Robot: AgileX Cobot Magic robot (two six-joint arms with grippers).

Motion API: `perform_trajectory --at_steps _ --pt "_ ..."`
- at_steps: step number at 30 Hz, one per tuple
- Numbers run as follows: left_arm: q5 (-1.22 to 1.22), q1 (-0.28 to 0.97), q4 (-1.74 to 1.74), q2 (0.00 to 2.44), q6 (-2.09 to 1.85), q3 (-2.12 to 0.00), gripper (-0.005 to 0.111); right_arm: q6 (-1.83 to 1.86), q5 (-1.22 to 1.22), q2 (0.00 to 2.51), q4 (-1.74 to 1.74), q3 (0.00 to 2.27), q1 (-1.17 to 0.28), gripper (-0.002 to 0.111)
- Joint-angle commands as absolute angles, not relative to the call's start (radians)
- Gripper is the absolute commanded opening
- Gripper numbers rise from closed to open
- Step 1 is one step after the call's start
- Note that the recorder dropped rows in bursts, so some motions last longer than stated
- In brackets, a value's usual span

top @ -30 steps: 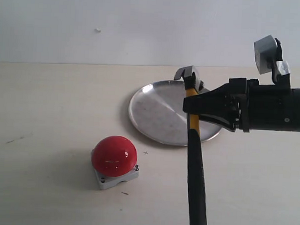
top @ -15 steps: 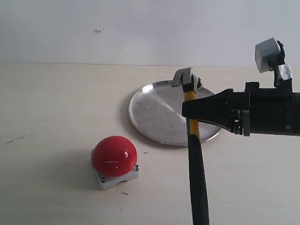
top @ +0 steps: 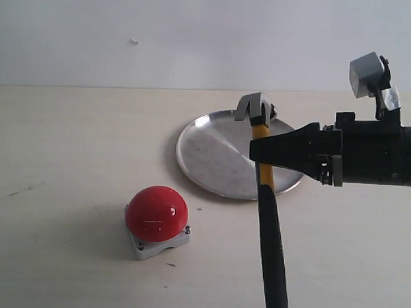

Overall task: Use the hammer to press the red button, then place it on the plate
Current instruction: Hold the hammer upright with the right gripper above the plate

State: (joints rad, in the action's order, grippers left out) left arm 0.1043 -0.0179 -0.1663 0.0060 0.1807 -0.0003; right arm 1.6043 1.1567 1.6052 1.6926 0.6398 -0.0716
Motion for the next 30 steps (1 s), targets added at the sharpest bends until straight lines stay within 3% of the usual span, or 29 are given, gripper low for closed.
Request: perform_trajectory --at_steps 1,15,30 --pt "0.103 -0.014 -0.173 0.0 0.177 0.0 0.0 1.621 1.218 1.589 1.744 0.644 -0.07 0.0" --pt "0.103 -0.014 -0.173 0.0 0.177 0.0 0.0 1.621 1.221 1.589 1.744 0.644 -0.07 0.0" --pt "0.103 -0.014 -0.173 0.0 0.177 0.0 0.0 1.37 1.174 1.589 1.714 0.747 -0.07 0.0"
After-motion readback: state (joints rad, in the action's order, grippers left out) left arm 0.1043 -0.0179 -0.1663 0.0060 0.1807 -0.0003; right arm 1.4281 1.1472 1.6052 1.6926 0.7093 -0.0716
